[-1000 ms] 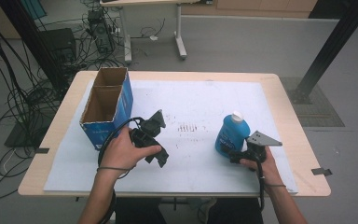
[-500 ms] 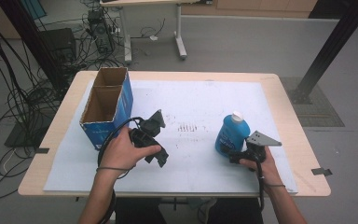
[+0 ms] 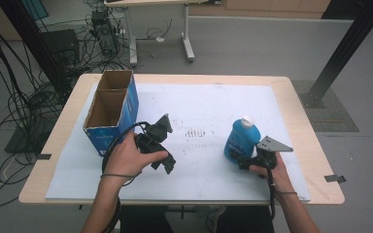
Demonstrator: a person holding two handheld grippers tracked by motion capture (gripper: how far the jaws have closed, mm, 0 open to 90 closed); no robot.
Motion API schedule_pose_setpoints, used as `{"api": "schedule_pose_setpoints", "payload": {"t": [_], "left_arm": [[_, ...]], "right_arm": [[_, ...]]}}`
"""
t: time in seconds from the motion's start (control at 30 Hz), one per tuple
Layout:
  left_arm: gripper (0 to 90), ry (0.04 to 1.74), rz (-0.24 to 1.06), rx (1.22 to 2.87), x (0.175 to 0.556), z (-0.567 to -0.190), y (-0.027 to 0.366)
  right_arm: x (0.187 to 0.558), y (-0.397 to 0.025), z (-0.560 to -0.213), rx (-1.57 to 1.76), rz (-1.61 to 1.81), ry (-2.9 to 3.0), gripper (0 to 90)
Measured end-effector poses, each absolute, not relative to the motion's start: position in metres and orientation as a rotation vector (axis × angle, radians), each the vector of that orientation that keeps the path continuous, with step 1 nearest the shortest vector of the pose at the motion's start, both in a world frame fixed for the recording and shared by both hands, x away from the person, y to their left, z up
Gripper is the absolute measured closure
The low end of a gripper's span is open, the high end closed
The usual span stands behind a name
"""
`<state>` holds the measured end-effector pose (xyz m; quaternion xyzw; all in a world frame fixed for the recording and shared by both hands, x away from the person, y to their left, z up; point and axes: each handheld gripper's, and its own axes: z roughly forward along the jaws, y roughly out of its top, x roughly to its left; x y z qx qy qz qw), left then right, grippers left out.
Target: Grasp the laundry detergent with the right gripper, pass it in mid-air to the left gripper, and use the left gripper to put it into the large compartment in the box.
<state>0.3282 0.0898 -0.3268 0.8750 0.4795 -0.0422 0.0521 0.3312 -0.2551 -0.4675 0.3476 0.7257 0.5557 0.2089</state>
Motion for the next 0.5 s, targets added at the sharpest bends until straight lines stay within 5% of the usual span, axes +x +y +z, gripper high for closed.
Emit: {"api": "schedule_pose_setpoints", "payload": {"t": [0.5], "left_arm": [[9.1, 1.46, -0.13, 2.658, 0.3275, -0.3268, 0.0887]], "right_arm": [[0.3321, -0.2526, -0.4684, 0.95, 1.564, 2.031, 27.2]]}}
